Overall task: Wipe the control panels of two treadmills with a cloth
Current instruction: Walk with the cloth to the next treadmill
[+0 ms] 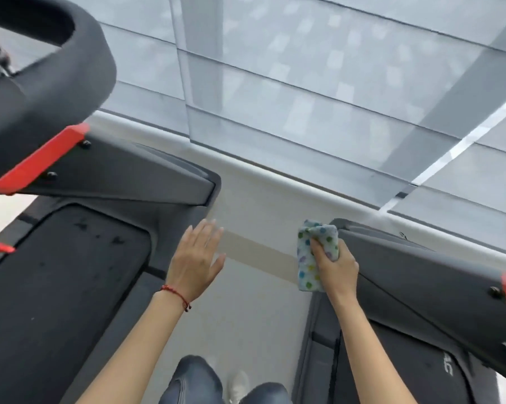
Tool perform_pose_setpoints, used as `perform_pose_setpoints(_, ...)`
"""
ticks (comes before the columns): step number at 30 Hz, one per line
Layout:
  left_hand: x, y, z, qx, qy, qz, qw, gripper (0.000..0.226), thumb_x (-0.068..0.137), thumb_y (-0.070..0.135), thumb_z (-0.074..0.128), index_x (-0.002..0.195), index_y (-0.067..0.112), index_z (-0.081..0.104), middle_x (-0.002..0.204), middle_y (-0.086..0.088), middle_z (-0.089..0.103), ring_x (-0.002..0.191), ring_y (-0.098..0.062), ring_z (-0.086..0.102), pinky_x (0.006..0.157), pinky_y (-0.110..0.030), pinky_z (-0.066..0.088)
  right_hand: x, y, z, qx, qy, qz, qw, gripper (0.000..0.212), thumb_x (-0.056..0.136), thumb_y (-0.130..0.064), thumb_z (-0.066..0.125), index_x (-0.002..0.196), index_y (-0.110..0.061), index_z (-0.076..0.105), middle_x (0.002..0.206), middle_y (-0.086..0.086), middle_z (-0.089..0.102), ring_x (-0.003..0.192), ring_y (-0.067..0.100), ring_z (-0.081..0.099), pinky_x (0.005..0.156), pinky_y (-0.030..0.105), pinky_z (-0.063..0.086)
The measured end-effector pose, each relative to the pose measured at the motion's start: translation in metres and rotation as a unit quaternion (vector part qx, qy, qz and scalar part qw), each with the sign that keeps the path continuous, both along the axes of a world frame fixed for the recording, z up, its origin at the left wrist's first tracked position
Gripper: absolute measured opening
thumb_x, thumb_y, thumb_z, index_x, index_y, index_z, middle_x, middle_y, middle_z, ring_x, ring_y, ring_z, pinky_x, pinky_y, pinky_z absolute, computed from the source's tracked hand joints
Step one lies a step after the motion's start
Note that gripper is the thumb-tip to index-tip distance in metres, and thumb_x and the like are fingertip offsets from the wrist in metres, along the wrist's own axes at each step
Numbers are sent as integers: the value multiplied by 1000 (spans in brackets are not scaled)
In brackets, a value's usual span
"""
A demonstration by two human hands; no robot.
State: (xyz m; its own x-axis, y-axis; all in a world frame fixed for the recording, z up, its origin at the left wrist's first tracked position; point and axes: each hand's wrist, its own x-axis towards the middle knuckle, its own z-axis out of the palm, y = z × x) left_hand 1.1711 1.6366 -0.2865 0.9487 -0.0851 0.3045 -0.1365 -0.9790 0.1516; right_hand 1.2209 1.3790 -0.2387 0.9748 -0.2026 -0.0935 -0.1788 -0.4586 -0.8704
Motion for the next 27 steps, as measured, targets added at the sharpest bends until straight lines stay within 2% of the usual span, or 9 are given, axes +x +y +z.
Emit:
perform_pose_setpoints(7,-98,-1,-27,-41,49,149,987,47,89,29,42,122,-1,56,128,-21,54,121,-34,44,105,-45,27,-22,23,-31,-31,54,121,991,19,84,-33,64,84,-15,59,73,-1,63,71,19,59,65,32,47)
perform_pose_setpoints(10,-137,-1,-33,-51,79,209,973,48,89,29,41,121,-1,57,128,-21,54,122,-35,46,106,-44,25,-35,44,-38,-36,59,190,979,14,85,-30,63,85,-17,59,74,-1,63,69,15,58,59,24,44)
perform_pose_setpoints(15,-198,6,-33,-63,105,312,942,49,88,31,38,121,-1,58,128,-20,55,121,-34,48,106,-43,27,-67,87,-45,-41,61,300,951,10,85,-26,63,88,-18,59,75,-2,63,67,15,59,56,21,42)
perform_pose_setpoints(20,-262,14,-28,-86,100,404,905,51,88,31,36,120,-1,59,127,-18,56,120,-33,49,104,-46,33,-110,133,-42,-21,65,398,915,9,85,-25,63,92,-21,60,77,-7,64,69,4,59,55,13,44)
perform_pose_setpoints(23,-311,19,-28,-97,87,450,883,51,89,31,36,121,-1,59,127,-19,56,121,-33,47,107,-42,26,-146,165,-38,-32,62,456,887,9,85,-23,64,87,-15,60,74,-4,63,67,10,59,52,11,43)
perform_pose_setpoints(24,-329,21,-28,-103,82,465,876,50,89,30,36,121,-2,58,128,-19,55,121,-33,45,107,-41,23,-159,175,-37,-36,63,473,878,11,85,-23,64,86,-13,60,73,-1,63,66,12,58,53,14,45)
perform_pose_setpoints(27,-389,25,-30,-116,74,511,849,50,89,30,37,121,-2,58,128,-20,55,121,-34,44,106,-41,23,-209,205,-36,-47,68,523,848,18,85,-25,64,87,-7,60,77,8,66,70,21,61,63,33,50)
